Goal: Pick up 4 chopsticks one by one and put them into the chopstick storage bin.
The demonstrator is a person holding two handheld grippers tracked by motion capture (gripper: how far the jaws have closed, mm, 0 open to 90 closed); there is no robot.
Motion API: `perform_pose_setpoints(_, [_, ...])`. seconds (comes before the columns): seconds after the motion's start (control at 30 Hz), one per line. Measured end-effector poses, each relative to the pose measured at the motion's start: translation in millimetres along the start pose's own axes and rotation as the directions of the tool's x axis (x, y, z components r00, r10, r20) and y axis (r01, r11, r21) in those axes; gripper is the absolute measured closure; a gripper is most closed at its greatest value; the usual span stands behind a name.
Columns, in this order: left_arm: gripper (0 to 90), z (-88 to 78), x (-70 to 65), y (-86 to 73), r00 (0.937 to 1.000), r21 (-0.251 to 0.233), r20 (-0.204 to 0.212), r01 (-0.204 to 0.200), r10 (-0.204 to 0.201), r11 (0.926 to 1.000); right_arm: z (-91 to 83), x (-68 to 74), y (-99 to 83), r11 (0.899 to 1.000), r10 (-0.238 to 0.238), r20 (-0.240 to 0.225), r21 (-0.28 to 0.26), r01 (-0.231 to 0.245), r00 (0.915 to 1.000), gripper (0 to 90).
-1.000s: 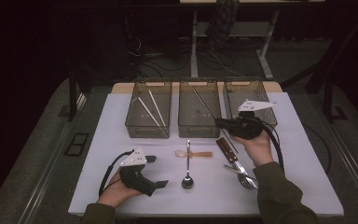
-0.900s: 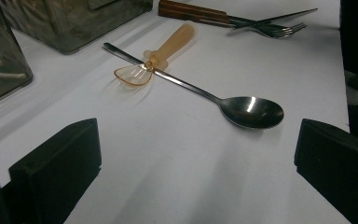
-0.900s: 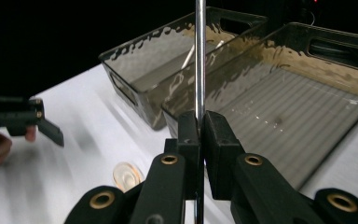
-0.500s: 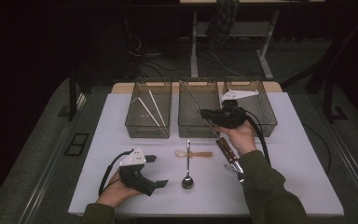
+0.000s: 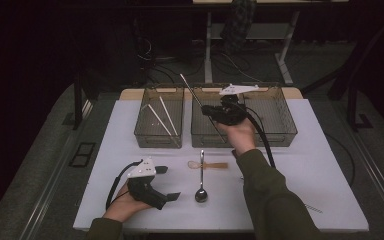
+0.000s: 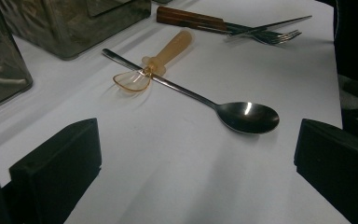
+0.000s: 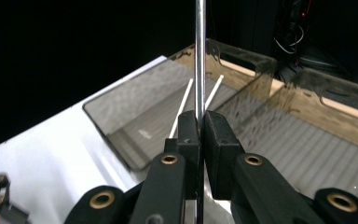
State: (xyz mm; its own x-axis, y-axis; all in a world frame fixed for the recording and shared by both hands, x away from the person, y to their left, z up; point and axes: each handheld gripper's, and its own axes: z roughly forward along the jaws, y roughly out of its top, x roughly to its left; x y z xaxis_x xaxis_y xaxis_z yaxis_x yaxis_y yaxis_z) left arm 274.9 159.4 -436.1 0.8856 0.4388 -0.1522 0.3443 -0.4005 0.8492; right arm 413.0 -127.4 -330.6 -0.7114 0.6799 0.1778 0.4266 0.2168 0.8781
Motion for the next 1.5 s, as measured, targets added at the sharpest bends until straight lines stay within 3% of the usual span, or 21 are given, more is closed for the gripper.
perform_pose_setpoints(0.43, [0.0,-1.7,-0.4,-0.1,1.0,-0.006,0.002,-0.001,0.001,1.0,55.2,20.0,27.1,1.0,-0.01,0.038,-0.019,0.011,0.9992,85.1])
perform_pose_setpoints(0.93, [0.0,-4.2,-0.4,0.0,1.0,-0.018,0.004,0.002,-0.002,0.9998,114.5,41.1,39.4,1.0,0.011,0.03,-0.002,-0.011,0.9995,85.1])
perform_pose_setpoints(1.13, [0.0,-5.0,-0.4,0.1,1.0,-0.023,0.005,0.005,-0.005,0.9997,131.1,49.2,37.7,1.0,0.005,0.018,-0.001,-0.005,0.9998,85.1])
perform_pose_setpoints(1.3, [0.0,-4.9,-0.7,-0.1,1.0,-0.019,0.008,0.005,-0.005,0.9998,142.8,50.5,30.2,0.999,0.032,0.017,0.008,-0.032,0.9993,85.1])
perform_pose_setpoints(1.5, [0.0,-5.3,-0.5,-0.5,0.9999,-0.021,0.01,0.007,-0.007,0.9997,154.3,49.8,15.9,0.997,0.034,0.061,0.068,-0.038,0.9975,85.0])
